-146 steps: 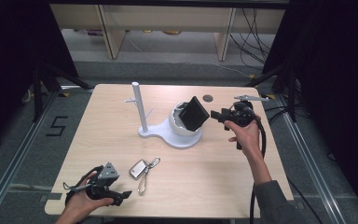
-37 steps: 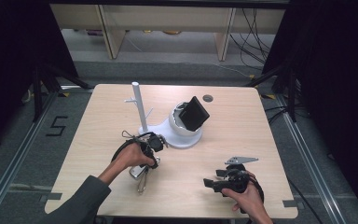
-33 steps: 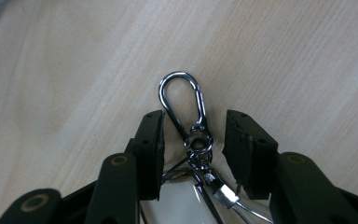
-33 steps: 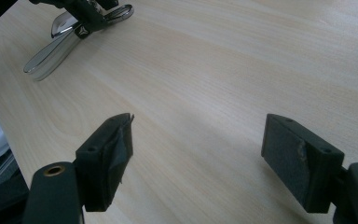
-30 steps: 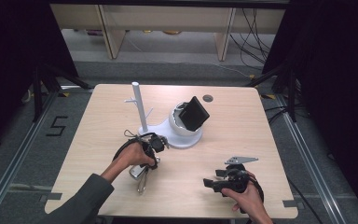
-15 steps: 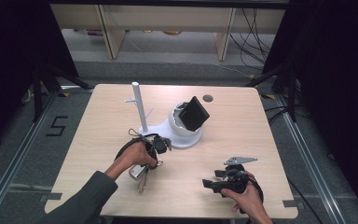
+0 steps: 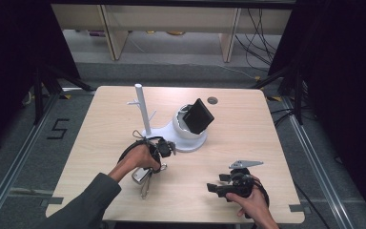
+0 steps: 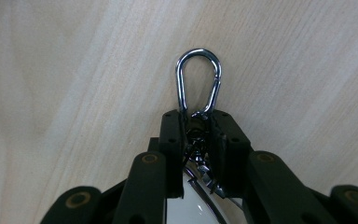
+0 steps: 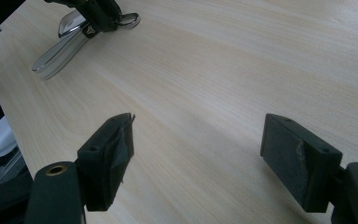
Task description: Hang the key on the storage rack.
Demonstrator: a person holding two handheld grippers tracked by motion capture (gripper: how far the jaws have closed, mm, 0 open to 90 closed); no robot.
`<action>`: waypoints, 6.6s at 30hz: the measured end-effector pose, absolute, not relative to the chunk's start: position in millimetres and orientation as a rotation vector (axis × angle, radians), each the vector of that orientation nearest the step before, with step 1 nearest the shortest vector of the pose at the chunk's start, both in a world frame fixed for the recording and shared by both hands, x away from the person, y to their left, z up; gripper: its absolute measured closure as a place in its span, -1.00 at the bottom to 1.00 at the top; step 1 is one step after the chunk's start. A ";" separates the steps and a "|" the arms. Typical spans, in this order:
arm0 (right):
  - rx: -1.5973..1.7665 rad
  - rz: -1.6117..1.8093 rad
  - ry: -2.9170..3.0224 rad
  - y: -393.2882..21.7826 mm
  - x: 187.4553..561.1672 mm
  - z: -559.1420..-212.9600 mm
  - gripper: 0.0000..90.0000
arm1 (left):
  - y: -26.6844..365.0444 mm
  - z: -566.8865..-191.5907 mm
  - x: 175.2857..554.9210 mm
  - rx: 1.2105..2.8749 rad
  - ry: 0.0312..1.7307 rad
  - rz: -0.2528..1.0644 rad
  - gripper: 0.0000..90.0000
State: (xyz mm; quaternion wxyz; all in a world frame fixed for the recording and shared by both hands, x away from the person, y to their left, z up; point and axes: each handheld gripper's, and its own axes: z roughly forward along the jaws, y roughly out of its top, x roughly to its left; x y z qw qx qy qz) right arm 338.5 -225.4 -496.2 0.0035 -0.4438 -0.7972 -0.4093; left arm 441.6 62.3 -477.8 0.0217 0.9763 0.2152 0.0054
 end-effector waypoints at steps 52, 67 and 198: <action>-1.384 -1.299 -2.468 -225.7 341.1 -498.7 -0.41 | 173.6 -333.0 453.0 2.807 0.930 0.272 0.67; -1.395 -1.281 -2.488 -226.1 340.5 -497.5 -0.41 | 184.4 -299.0 460.3 2.770 0.992 0.319 0.67; -1.368 -1.331 -2.465 -228.2 340.8 -495.7 -0.41 | 179.4 -421.8 371.1 2.323 0.921 0.231 -0.58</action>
